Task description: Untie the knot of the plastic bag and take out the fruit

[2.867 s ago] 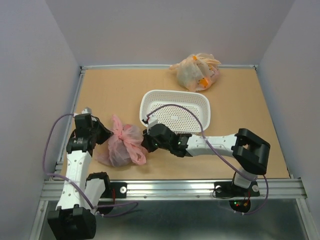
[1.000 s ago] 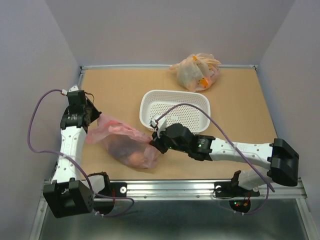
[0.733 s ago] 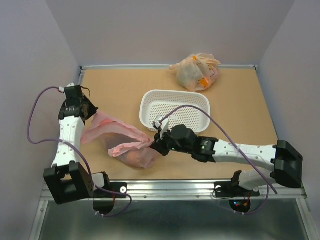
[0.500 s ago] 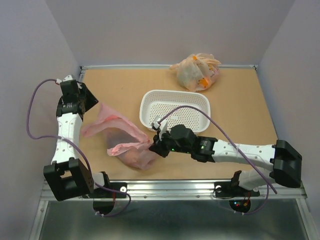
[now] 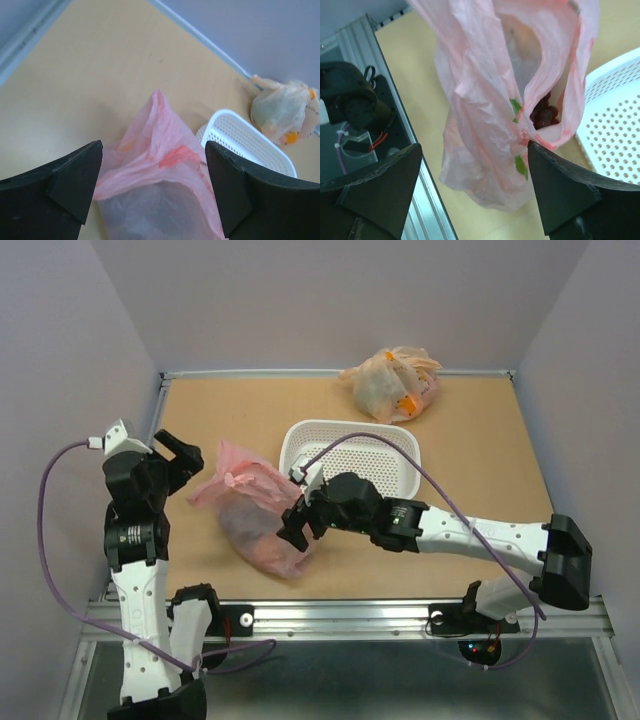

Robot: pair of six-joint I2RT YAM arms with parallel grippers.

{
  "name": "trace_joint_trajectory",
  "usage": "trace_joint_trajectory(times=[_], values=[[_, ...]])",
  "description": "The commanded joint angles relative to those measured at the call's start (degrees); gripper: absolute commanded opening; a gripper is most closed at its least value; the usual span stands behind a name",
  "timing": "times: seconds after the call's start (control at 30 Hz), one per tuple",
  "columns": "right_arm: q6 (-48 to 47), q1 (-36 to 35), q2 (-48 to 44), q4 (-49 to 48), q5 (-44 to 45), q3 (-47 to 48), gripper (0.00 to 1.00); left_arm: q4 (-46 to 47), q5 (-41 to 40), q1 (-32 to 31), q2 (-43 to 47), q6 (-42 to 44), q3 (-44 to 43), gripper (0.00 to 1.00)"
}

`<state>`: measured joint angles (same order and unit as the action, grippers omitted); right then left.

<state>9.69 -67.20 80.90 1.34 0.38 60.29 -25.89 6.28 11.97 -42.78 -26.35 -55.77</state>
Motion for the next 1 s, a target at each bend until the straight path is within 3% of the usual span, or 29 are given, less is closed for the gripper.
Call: trace_joint_trajectory(times=[0.0,0.13,0.2,0.43,0.53,0.8,0.97], values=[[-3.63,-0.39,-0.66,2.87,9.35,9.66,0.91,-4.87,6.44,-2.03,0.95,-3.53,5.93,0.94],[-6.17,-0.13,3.37,4.19,16.74,12.21,0.89,-2.95,10.14,-5.54,1.91,-7.30,9.61,0.94],[-5.92,0.58,4.61,4.28,18.16,12.31,0.83,-1.63,8.84,-10.54,1.83,-10.99,10.85,0.94],[-1.79,1.28,5.58,4.46,13.25,10.29,0.36,5.85,-1.17,-31.79,-4.31,-22.68,13.41,0.94],[-0.30,1.19,3.83,4.37,11.92,9.06,0.01,5.85,-8.37,-35.51,-5.12,-26.02,12.27,0.94],[0.41,1.19,-2.59,4.11,12.27,7.56,0.01,-3.80,-24.91,-36.40,-0.98,-26.03,5.06,0.94],[0.33,1.28,-4.35,2.35,10.44,6.24,0.01,-1.37,-18.16,-36.58,-1.25,-30.42,8.56,0.92]])
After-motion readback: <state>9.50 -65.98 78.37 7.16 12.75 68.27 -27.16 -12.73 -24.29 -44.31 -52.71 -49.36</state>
